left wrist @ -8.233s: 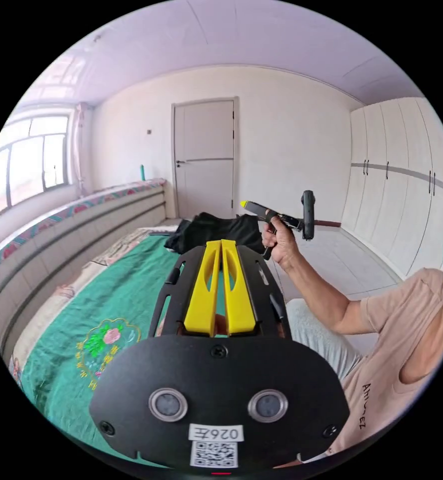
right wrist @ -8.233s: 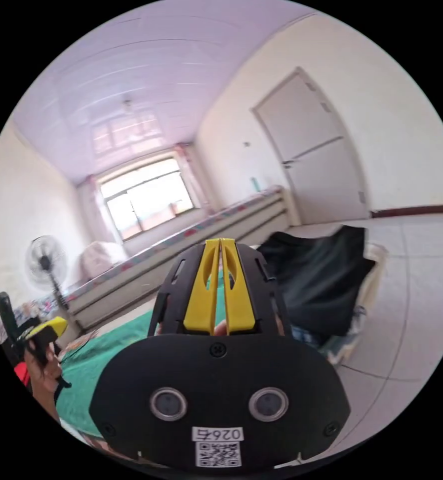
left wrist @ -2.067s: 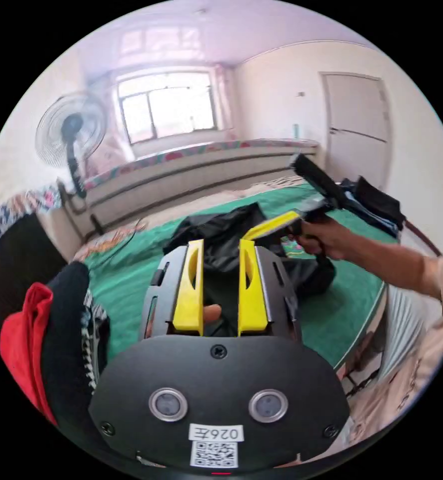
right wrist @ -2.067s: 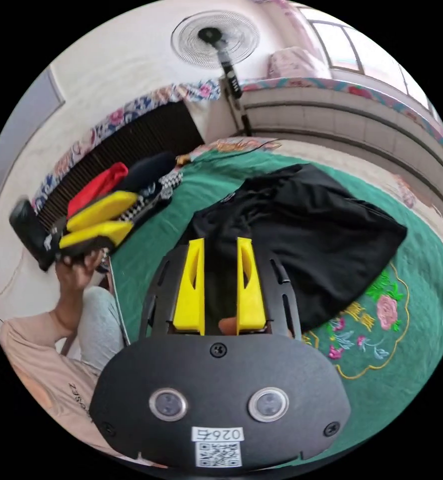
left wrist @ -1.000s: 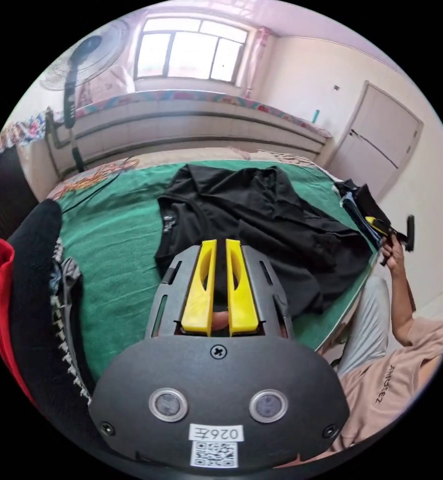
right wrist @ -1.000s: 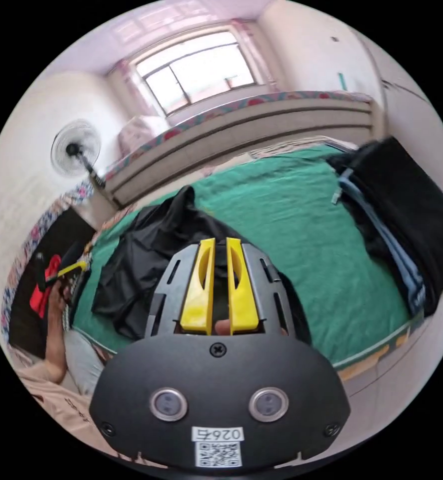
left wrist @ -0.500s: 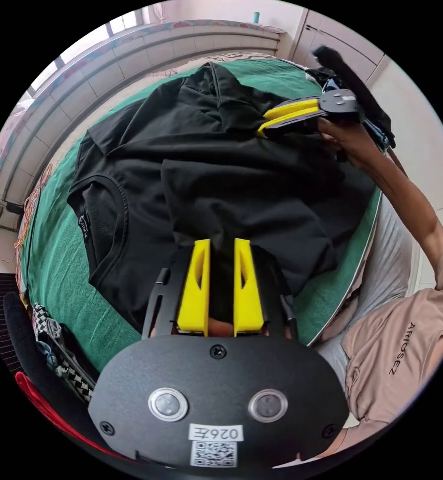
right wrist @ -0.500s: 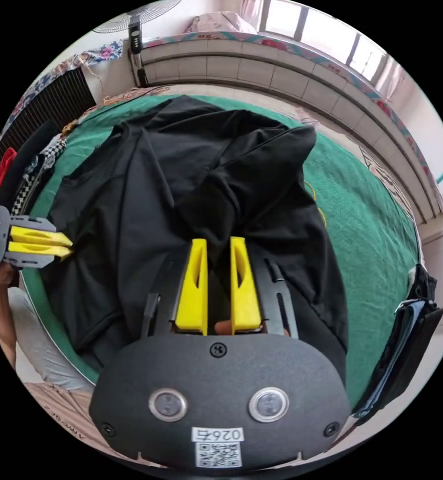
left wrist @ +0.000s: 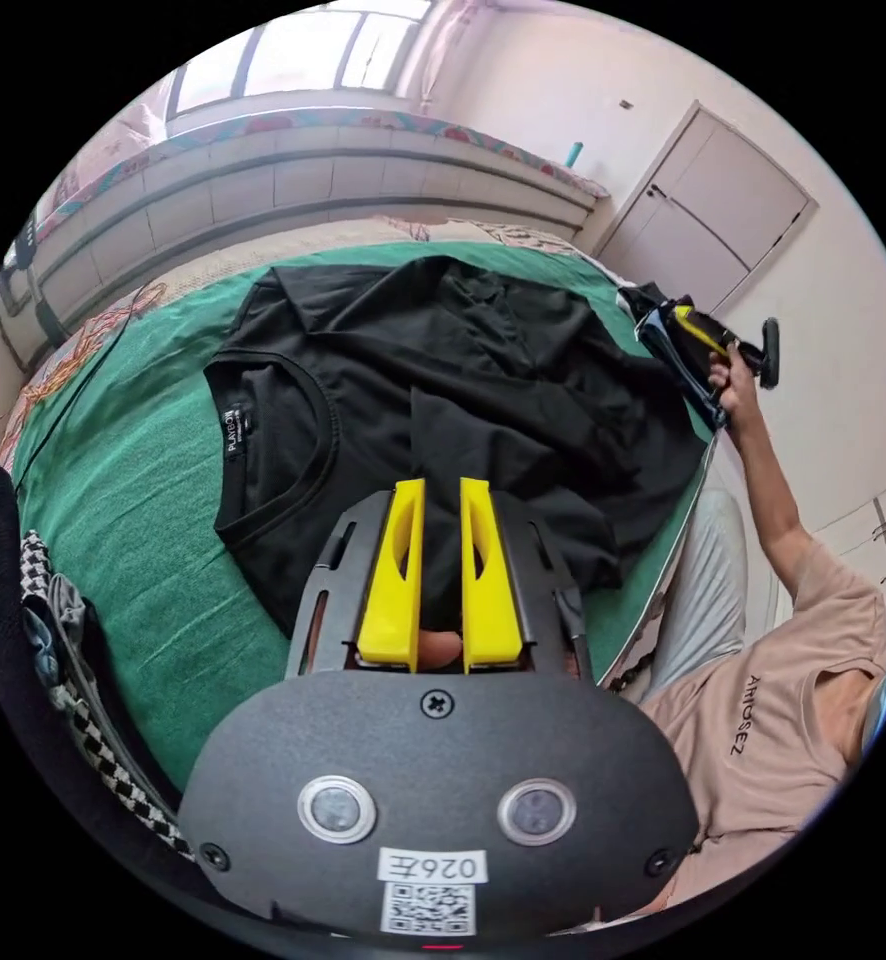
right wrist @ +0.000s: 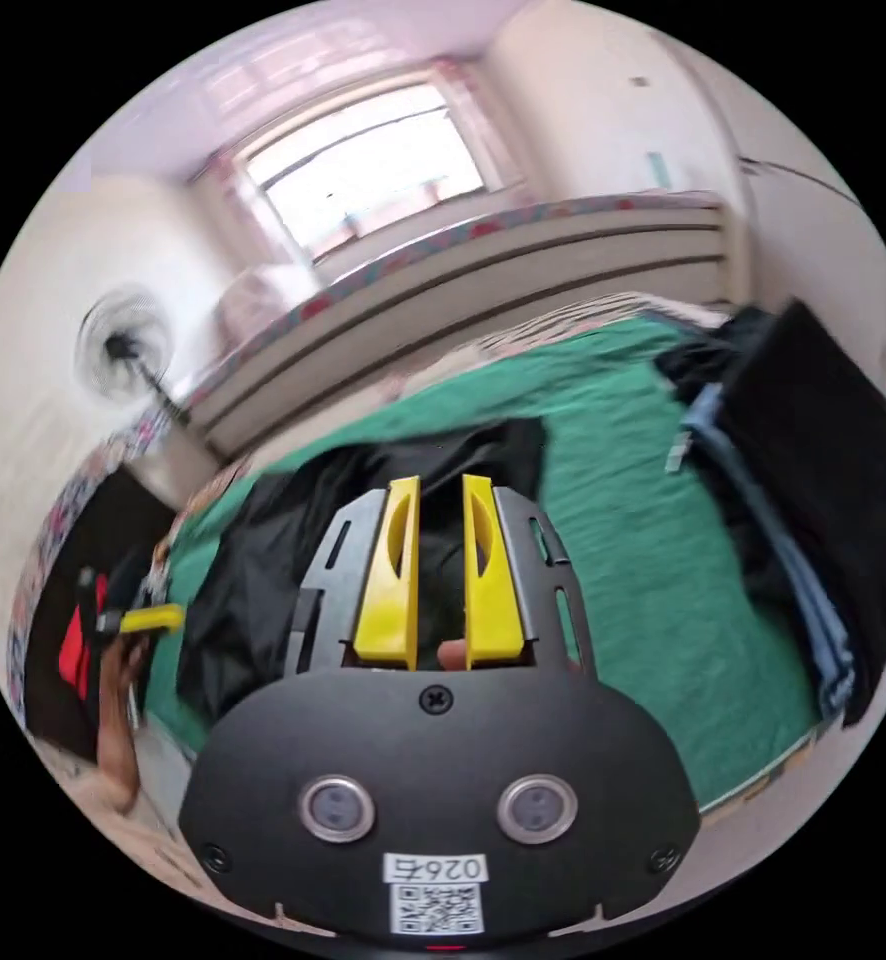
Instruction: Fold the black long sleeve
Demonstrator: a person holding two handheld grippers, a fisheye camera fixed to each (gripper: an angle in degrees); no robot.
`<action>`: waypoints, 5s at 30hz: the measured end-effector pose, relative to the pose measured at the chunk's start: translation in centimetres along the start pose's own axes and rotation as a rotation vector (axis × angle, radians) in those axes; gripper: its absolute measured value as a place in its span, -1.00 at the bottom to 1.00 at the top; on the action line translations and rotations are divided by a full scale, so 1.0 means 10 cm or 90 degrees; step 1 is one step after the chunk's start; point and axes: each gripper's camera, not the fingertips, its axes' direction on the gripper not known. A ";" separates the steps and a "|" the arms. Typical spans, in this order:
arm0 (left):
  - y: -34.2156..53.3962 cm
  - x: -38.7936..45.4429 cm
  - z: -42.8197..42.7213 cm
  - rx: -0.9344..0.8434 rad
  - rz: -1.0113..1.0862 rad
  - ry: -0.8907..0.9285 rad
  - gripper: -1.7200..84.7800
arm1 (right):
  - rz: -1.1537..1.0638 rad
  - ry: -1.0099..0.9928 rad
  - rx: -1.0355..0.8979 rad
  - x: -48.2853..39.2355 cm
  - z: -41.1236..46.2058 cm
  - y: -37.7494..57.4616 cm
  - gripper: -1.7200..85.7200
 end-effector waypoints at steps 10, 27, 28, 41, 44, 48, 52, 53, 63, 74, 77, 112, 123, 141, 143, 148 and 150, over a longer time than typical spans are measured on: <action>-0.10 0.99 0.75 -0.152 0.147 -0.162 -0.92 | -0.573 0.120 -0.362 -2.44 1.63 1.94 -0.98; 0.34 2.00 0.64 -0.122 0.348 -0.059 -0.97 | -0.579 -0.043 -0.496 -2.45 2.10 3.18 -0.69; 0.36 2.04 0.66 -0.120 0.352 -0.046 -0.97 | -0.620 0.025 -0.474 -2.41 2.15 3.44 -0.82; 0.60 2.56 0.90 -0.144 0.554 0.379 -0.98 | -0.306 0.145 -0.059 -3.01 1.29 0.35 -0.74; 0.57 2.64 1.05 -0.163 0.564 0.337 -0.98 | -0.266 -0.044 -0.088 -2.75 1.28 0.54 -0.67; 0.44 2.47 1.24 -0.185 0.497 0.368 -0.98 | -0.342 0.118 -0.192 -2.43 1.86 1.34 -0.69; 0.36 2.34 1.36 -0.180 0.442 0.352 -0.98 | -0.342 0.129 -0.381 -1.90 2.73 2.03 -0.72; 0.35 2.31 1.37 -0.177 0.433 0.351 -0.98 | -0.331 0.100 -0.409 -1.83 2.89 2.14 -0.73; 0.22 1.79 1.44 -0.109 0.269 0.326 -0.98 | -0.357 0.031 -0.346 -2.40 3.65 1.85 -0.88; 0.28 1.39 1.80 -0.140 0.192 0.291 -0.98 | -0.274 0.210 -0.099 -3.20 4.14 -0.16 -0.97; 0.33 1.24 1.64 -0.115 0.200 0.325 -0.97 | -0.268 0.061 -0.104 -3.13 3.63 -0.25 -0.93; 0.87 -1.01 0.45 0.073 -0.159 -0.071 -0.84 | 0.068 -0.017 -0.099 -1.48 -0.33 -0.49 -0.86; -0.87 -2.07 0.89 0.095 -0.140 -0.188 -0.46 | 0.108 0.042 -0.194 -1.69 1.91 -2.60 -0.70; -0.60 -2.98 0.40 0.278 -0.294 -0.117 -0.94 | -0.174 0.448 -0.212 -4.40 2.88 -4.64 -0.90; -0.48 -3.05 0.38 0.285 -0.300 -0.091 -0.88 | -0.225 0.473 -0.187 -4.69 2.76 -4.41 -0.91; -0.18 -3.20 0.11 0.295 -0.273 0.053 -0.71 | -0.227 0.373 -0.175 -4.90 2.00 -3.68 -0.92; -0.03 -3.09 -0.09 0.285 -0.242 0.083 -0.75 | -0.189 0.309 -0.194 -4.79 1.60 -3.39 -0.92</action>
